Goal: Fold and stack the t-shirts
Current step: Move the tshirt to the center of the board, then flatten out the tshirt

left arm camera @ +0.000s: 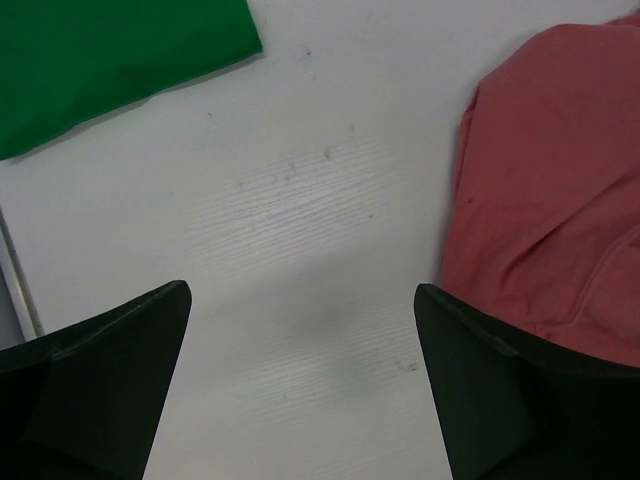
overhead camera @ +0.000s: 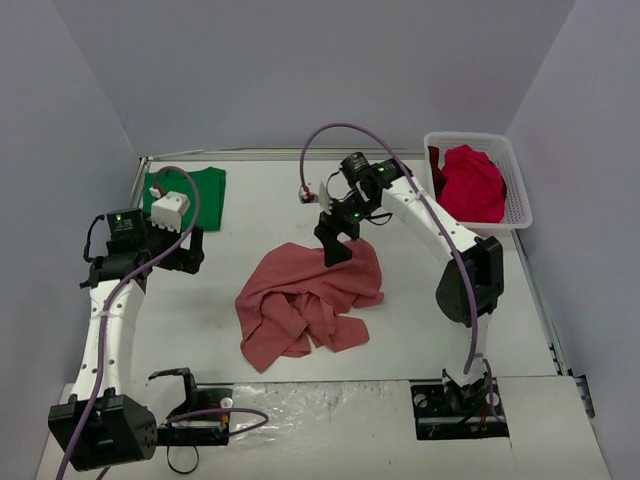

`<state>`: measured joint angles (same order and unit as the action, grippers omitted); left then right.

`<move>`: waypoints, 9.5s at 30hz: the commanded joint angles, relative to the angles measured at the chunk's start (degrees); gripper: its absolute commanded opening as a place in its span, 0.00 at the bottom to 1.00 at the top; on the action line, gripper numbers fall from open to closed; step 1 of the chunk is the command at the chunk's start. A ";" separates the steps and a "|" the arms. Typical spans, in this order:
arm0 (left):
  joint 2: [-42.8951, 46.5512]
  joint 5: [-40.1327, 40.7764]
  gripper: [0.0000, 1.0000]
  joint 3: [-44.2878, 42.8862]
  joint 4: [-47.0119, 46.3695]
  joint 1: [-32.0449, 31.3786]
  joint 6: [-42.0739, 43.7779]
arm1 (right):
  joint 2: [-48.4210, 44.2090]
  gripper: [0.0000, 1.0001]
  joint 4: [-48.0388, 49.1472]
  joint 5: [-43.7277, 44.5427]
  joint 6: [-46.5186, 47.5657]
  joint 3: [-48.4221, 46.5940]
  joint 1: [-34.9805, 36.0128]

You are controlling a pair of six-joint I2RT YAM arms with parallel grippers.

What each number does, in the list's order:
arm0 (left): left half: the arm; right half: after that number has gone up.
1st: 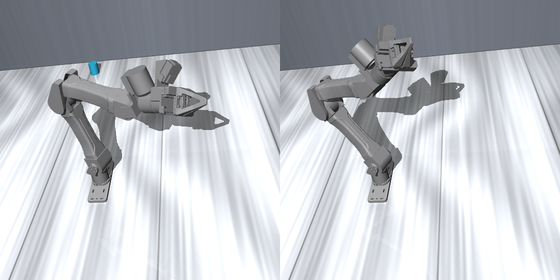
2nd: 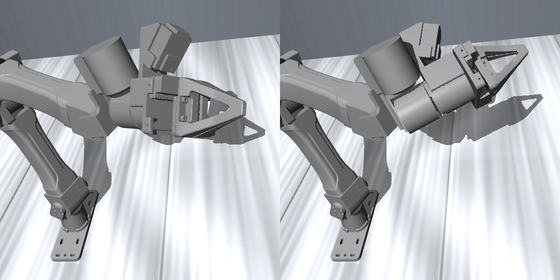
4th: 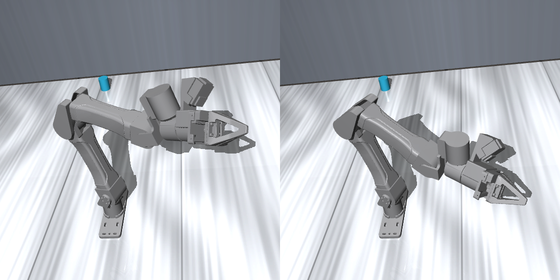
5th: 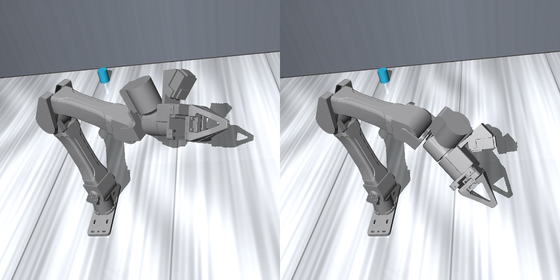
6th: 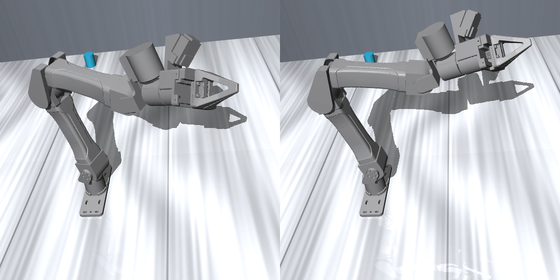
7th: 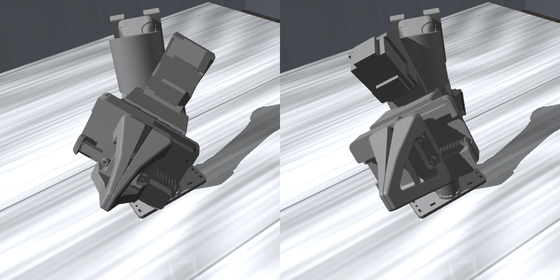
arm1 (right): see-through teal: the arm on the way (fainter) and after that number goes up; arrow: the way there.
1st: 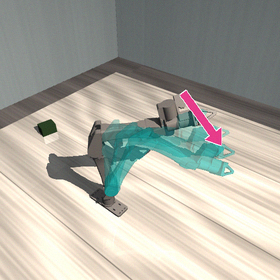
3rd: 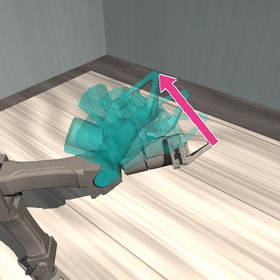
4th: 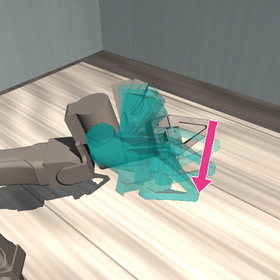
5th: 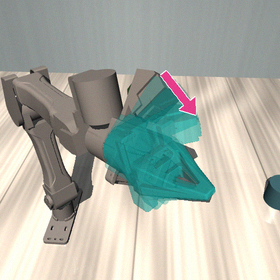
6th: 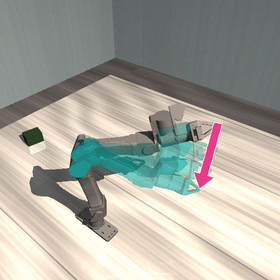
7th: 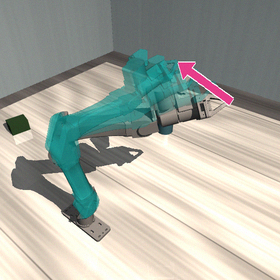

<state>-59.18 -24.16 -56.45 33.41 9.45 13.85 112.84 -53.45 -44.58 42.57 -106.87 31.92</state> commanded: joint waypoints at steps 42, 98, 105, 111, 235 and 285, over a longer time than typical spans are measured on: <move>-11.14 -15.39 0.94 -5.25 16.78 -11.47 14.28 | 4.50 0.59 7.13 6.87 -2.40 11.42 -8.02; -42.33 -17.59 1.00 -13.08 15.90 -29.14 14.45 | 1.69 0.00 7.66 6.17 -4.07 6.85 -26.12; -47.51 -15.74 0.80 -11.76 14.49 -30.37 14.54 | 0.54 0.00 7.92 5.21 -3.19 8.43 -27.00; -49.98 -15.56 0.42 -12.02 14.67 -31.69 14.37 | 0.98 0.00 8.01 4.76 -3.10 8.96 -27.35; -23.77 33.47 0.94 7.94 -6.41 -44.96 15.16 | -20.40 0.17 14.52 19.61 -11.54 32.28 -23.93; -57.91 44.03 0.94 -35.32 -4.49 -29.84 13.14 | 22.53 0.00 14.52 31.66 -15.67 -6.60 -22.52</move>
<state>-119.74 17.91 -89.67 27.05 -20.80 26.57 135.35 -37.34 -13.69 26.35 -113.40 9.72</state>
